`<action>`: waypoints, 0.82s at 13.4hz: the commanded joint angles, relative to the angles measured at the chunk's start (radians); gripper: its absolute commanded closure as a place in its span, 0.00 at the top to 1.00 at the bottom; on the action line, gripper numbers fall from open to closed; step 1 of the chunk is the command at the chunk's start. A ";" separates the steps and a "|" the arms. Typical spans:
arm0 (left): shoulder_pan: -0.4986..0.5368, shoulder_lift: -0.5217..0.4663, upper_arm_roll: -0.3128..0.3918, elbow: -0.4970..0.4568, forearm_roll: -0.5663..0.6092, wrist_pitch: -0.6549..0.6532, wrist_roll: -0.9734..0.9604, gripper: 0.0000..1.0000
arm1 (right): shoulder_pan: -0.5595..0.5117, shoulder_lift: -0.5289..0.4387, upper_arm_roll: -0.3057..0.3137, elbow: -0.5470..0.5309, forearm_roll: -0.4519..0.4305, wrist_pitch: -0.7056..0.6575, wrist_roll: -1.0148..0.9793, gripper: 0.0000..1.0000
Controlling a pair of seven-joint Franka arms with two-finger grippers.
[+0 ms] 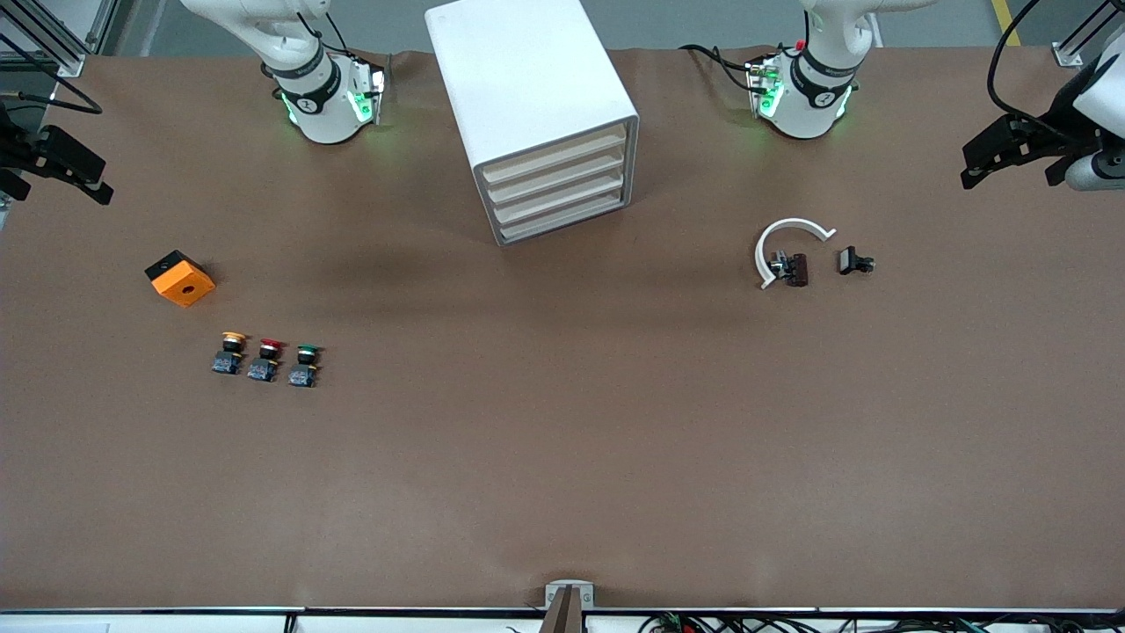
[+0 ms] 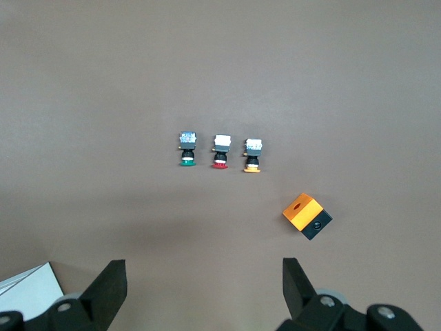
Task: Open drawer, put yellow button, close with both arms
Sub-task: 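Reach the right gripper to the yellow button while the left gripper reaches the cabinet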
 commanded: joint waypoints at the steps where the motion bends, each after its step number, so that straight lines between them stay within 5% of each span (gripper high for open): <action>1: 0.000 0.015 0.000 0.032 0.020 -0.026 0.010 1.00 | -0.017 0.015 0.007 0.029 0.013 -0.012 -0.008 1.00; 11: -0.014 0.214 -0.003 0.135 0.002 -0.024 -0.132 1.00 | -0.017 0.016 0.007 0.029 0.013 -0.017 -0.008 1.00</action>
